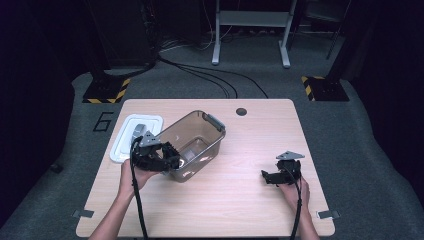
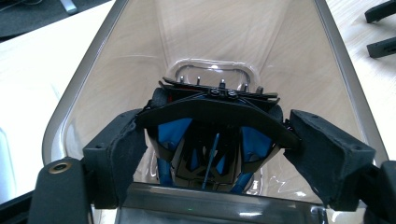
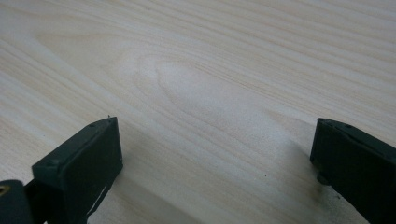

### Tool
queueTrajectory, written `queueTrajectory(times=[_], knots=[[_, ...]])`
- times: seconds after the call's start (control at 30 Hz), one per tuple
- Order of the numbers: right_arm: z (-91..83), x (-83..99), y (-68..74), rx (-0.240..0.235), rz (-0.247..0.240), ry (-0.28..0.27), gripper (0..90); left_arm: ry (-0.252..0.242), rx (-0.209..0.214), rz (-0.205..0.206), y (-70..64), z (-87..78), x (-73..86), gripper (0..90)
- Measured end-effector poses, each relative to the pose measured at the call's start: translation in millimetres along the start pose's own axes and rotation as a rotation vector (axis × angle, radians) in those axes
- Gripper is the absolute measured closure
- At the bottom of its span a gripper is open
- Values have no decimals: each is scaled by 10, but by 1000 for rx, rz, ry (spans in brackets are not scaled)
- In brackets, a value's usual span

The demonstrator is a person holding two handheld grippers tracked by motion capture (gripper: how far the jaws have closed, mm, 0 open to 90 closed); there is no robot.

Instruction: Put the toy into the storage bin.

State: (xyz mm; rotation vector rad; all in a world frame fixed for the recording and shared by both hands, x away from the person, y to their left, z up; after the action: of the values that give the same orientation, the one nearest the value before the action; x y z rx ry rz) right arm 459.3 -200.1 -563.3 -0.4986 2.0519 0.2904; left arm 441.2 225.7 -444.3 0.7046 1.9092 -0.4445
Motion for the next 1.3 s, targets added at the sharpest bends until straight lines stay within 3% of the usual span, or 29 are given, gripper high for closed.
queueTrajectory(times=[0.27, 0.63, 0.97, 1.13, 1.3], knots=[[0, 0, 0, 0, 0, 0, 13, -18, 13, -13, 1, -30, -22, 143], [0, 0, 0, 0, 0, 0, 14, -38, -14, -24, 34, -145, -44, 42], [0, 0, 0, 0, 0, 0, 14, -64, -26, -33, 104, -430, -67, 3], [0, 0, 0, 0, 0, 0, 14, -77, -58, -51, 205, -613, -35, 1], [0, 0, 0, 0, 0, 0, 13, -77, -120, -90, 408, -731, 50, 1]])
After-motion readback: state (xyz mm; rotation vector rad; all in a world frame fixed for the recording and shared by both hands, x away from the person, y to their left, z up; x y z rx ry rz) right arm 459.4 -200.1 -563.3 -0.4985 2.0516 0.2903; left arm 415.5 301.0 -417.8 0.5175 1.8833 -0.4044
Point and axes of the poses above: each handheld gripper's, and its own axes: z roughly forward along the jaws, x roughly out of its underside, y roughly to its left, the point moved 5 cm from there along z, roughly forward along the jaws, and after that the axes turned 14 degrees about -y, right-handed, at the moved point
